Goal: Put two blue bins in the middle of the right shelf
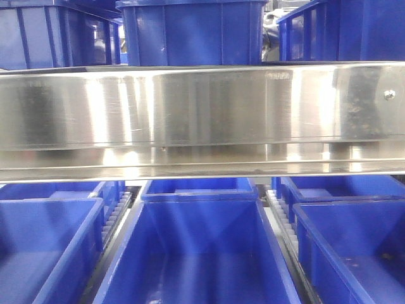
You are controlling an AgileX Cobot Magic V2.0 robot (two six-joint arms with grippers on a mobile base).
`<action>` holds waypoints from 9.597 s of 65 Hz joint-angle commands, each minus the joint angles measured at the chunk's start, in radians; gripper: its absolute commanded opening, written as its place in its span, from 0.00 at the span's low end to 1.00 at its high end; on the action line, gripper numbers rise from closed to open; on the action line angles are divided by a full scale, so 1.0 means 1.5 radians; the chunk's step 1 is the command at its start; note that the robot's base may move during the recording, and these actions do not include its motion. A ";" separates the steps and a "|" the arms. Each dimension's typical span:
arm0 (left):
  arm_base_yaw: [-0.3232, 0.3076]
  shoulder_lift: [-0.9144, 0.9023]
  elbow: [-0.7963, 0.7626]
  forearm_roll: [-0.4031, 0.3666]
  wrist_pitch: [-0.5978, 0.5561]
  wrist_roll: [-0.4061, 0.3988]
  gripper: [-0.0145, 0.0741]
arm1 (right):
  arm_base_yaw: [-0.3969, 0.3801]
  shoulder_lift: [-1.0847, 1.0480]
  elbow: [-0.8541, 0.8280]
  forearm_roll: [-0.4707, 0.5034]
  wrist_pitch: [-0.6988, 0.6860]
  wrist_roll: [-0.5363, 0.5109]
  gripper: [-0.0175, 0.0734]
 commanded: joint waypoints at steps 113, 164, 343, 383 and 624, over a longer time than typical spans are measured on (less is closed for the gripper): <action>-0.002 -0.014 -0.011 -0.047 -0.028 0.016 0.04 | -0.001 -0.008 -0.013 0.009 -0.082 0.001 0.02; -0.002 -0.014 -0.011 -0.047 -0.028 0.016 0.04 | -0.001 -0.008 -0.013 0.009 -0.082 0.001 0.02; -0.002 -0.014 -0.011 -0.047 -0.028 0.016 0.04 | -0.001 -0.008 -0.013 0.009 -0.082 0.001 0.02; -0.002 -0.014 -0.011 -0.047 -0.028 0.016 0.04 | -0.001 -0.008 -0.013 0.009 -0.082 0.001 0.02; -0.002 -0.014 -0.011 -0.046 -0.028 0.016 0.04 | -0.001 -0.008 -0.013 0.009 -0.085 0.001 0.02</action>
